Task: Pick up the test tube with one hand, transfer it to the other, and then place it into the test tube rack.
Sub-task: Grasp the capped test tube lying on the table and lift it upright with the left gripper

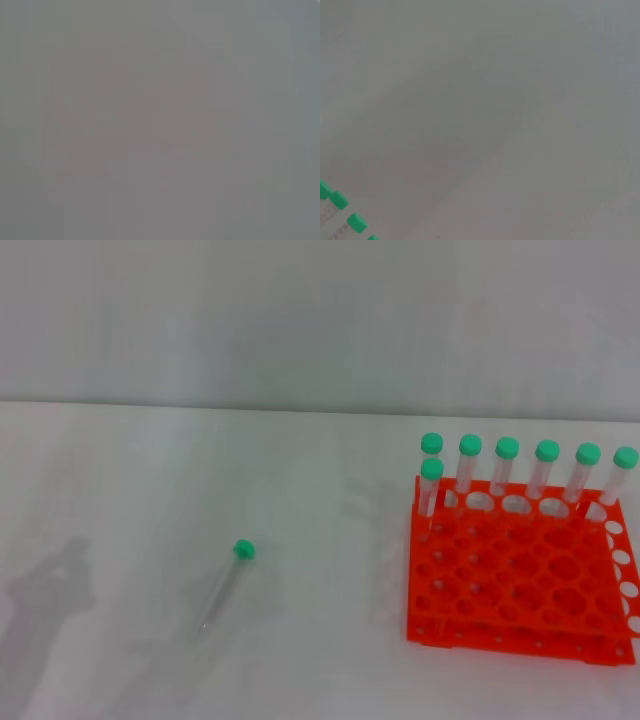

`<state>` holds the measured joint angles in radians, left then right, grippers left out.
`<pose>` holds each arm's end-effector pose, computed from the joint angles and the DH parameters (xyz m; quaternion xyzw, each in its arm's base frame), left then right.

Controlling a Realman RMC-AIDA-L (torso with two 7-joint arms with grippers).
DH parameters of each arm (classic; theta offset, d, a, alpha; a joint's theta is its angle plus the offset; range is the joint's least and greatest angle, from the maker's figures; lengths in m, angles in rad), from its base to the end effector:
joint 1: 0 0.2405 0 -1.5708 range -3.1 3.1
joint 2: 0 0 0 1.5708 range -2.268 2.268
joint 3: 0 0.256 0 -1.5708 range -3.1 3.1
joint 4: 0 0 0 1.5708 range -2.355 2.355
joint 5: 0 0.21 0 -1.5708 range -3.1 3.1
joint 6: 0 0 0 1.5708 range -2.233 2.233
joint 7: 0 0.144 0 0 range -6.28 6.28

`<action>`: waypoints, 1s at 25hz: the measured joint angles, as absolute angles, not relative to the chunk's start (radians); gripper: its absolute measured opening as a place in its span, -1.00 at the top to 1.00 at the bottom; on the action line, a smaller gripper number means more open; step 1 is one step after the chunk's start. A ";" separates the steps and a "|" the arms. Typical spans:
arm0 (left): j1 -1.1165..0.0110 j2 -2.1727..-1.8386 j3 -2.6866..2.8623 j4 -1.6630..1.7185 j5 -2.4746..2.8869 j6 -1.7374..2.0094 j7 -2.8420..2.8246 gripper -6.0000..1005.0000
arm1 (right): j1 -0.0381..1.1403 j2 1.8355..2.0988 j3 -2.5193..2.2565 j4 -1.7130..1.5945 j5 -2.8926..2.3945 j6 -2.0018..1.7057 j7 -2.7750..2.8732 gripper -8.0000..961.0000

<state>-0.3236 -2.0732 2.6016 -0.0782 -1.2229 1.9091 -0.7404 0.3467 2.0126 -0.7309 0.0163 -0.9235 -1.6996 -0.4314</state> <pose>-0.3267 0.2432 0.0700 -0.5720 -0.1722 -0.5849 0.5487 0.3283 0.2677 0.0357 -0.6963 -0.1628 0.1795 0.6756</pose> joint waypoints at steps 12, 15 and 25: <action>-0.319 -2.074 2.602 -0.078 -1.211 1.908 -0.751 0.99 | 0.343 2.013 -0.726 0.022 -0.923 -1.697 -0.445 0.97; -0.321 -2.074 2.603 -0.080 -1.203 1.906 -0.756 0.99 | 0.341 2.013 -0.725 0.022 -0.921 -1.696 -0.445 0.96; -0.359 -2.066 2.603 -0.179 -1.198 1.829 -0.938 0.98 | 0.339 2.011 -0.722 0.014 -0.916 -1.699 -0.436 0.96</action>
